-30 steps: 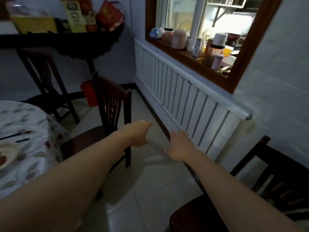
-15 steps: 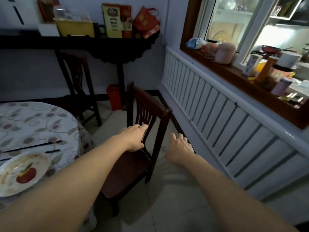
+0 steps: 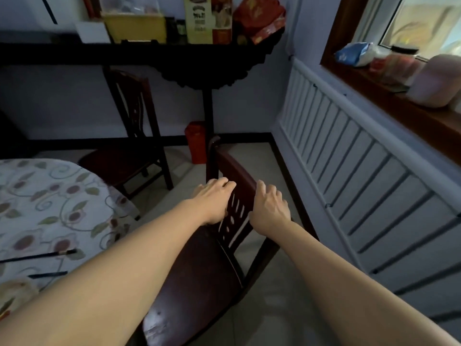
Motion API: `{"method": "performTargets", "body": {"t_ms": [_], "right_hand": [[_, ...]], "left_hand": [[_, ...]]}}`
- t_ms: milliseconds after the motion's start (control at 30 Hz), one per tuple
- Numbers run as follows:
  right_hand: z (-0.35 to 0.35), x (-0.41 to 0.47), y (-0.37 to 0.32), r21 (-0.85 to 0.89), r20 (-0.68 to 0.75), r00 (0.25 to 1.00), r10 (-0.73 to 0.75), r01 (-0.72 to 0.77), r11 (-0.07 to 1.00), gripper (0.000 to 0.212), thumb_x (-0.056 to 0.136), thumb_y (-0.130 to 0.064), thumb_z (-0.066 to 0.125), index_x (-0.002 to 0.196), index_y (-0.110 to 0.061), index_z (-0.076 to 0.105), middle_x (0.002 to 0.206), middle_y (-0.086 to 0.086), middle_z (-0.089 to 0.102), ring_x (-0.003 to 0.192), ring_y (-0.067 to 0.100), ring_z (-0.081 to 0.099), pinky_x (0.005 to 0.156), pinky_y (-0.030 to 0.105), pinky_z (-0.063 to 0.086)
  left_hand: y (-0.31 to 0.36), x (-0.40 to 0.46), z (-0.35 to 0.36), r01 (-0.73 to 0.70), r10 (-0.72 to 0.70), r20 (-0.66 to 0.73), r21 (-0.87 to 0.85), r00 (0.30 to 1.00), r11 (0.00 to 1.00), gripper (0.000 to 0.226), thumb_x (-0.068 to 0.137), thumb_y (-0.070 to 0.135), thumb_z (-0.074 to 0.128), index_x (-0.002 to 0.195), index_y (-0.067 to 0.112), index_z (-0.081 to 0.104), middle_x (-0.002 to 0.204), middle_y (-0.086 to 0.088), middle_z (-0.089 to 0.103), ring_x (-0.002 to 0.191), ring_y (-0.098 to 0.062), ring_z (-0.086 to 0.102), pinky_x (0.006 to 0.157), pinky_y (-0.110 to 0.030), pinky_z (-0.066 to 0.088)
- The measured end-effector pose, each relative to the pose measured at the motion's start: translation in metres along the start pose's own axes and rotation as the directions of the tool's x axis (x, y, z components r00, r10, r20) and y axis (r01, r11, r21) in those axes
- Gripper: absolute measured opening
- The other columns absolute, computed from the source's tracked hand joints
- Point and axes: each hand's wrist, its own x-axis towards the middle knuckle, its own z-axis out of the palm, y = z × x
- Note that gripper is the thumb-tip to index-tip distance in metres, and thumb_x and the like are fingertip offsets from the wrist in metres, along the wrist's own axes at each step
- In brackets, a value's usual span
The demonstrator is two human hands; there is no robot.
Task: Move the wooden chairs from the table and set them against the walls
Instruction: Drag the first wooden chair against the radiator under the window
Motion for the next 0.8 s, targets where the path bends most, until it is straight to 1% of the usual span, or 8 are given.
{"method": "performTargets", "body": {"t_ms": [133, 267, 333, 433, 533, 600, 667, 800], "right_hand": [[0.009, 0.051, 0.011, -0.017, 0.039, 0.999, 0.031, -0.031, 0.999, 0.073, 0.085, -0.019, 0.060, 0.142, -0.013, 0.016, 0.134, 0.018, 0.039, 0.121, 0.031, 0.043, 0.096, 0.040, 0.040], [0.027, 0.082, 0.015, -0.016, 0.044, 0.996, 0.075, -0.074, 0.997, 0.058, 0.088, -0.019, 0.059, 0.135, -0.012, 0.026, 0.120, 0.013, 0.055, 0.105, 0.028, 0.059, 0.071, 0.033, 0.044], [0.035, 0.089, 0.016, -0.061, 0.016, 0.996, 0.085, -0.083, 0.995, 0.045, 0.089, -0.021, 0.059, 0.126, -0.013, 0.034, 0.110, 0.010, 0.062, 0.096, 0.026, 0.063, 0.064, 0.032, 0.041], [0.046, 0.091, 0.011, -0.092, -0.047, 0.990, 0.133, -0.137, 0.986, 0.030, 0.091, -0.026, 0.058, 0.114, -0.014, 0.042, 0.104, 0.007, 0.066, 0.091, 0.023, 0.065, 0.063, 0.030, 0.040], [0.055, 0.091, 0.006, -0.062, -0.123, 0.975, 0.184, -0.193, 0.979, 0.019, 0.094, -0.026, 0.053, 0.106, -0.014, 0.043, 0.099, 0.006, 0.067, 0.086, 0.022, 0.065, 0.061, 0.030, 0.039], [0.058, 0.087, 0.004, -0.050, -0.152, 0.969, 0.193, -0.202, 0.978, 0.016, 0.096, -0.025, 0.051, 0.106, -0.014, 0.043, 0.098, 0.006, 0.067, 0.085, 0.022, 0.065, 0.060, 0.030, 0.039], [0.058, 0.079, 0.004, -0.038, -0.162, 0.966, 0.199, -0.208, 0.977, 0.016, 0.095, -0.024, 0.051, 0.106, -0.014, 0.044, 0.097, 0.006, 0.067, 0.084, 0.023, 0.065, 0.058, 0.031, 0.038], [0.052, 0.057, 0.005, 0.017, -0.119, 0.966, 0.227, -0.227, 0.974, 0.025, 0.091, -0.029, 0.057, 0.109, -0.016, 0.045, 0.095, 0.005, 0.064, 0.083, 0.023, 0.062, 0.059, 0.032, 0.039]], "left_hand": [[-0.002, 0.054, 0.004, -0.016, 0.015, -0.045, -0.026, 0.999, 1.000, 0.088, 0.079, -0.006, 0.057, 0.147, 0.021, 0.008, 0.158, -0.001, 0.007, 0.144, -0.022, 0.008, 0.112, -0.047, 0.018], [-0.006, 0.100, 0.014, -0.057, 0.062, -0.061, 0.084, 0.996, 0.995, 0.092, 0.075, -0.009, 0.058, 0.147, 0.022, 0.010, 0.158, -0.001, 0.006, 0.145, -0.020, 0.002, 0.114, -0.047, 0.014], [-0.010, 0.117, 0.019, -0.087, 0.094, -0.038, 0.156, 0.995, 0.984, 0.087, 0.076, -0.007, 0.060, 0.146, 0.020, 0.016, 0.158, -0.003, 0.010, 0.145, -0.021, 0.003, 0.113, -0.049, 0.014], [-0.020, 0.135, 0.025, -0.162, 0.179, -0.044, 0.256, 0.983, 0.953, 0.076, 0.078, -0.001, 0.062, 0.142, 0.017, 0.026, 0.155, -0.005, 0.021, 0.145, -0.022, 0.007, 0.113, -0.050, 0.014], [-0.033, 0.153, 0.024, -0.226, 0.261, -0.080, 0.305, 0.962, 0.925, 0.056, 0.080, 0.001, 0.057, 0.131, 0.015, 0.040, 0.140, -0.006, 0.043, 0.138, -0.023, 0.026, 0.111, -0.048, 0.017], [-0.041, 0.161, 0.023, -0.285, 0.349, -0.111, 0.378, 0.931, 0.881, 0.036, 0.084, 0.001, 0.049, 0.117, 0.016, 0.048, 0.118, -0.004, 0.056, 0.121, -0.023, 0.045, 0.106, -0.042, 0.023], [-0.045, 0.164, 0.020, -0.398, 0.490, -0.086, 0.471, 0.867, 0.787, 0.023, 0.088, 0.005, 0.045, 0.107, 0.016, 0.053, 0.105, -0.002, 0.060, 0.105, -0.021, 0.054, 0.094, -0.035, 0.032], [-0.040, 0.160, 0.011, -0.580, 0.666, 0.034, 0.526, 0.745, 0.622, 0.016, 0.089, 0.012, 0.048, 0.100, 0.017, 0.058, 0.100, -0.001, 0.063, 0.097, -0.022, 0.059, 0.079, -0.034, 0.041]]}}
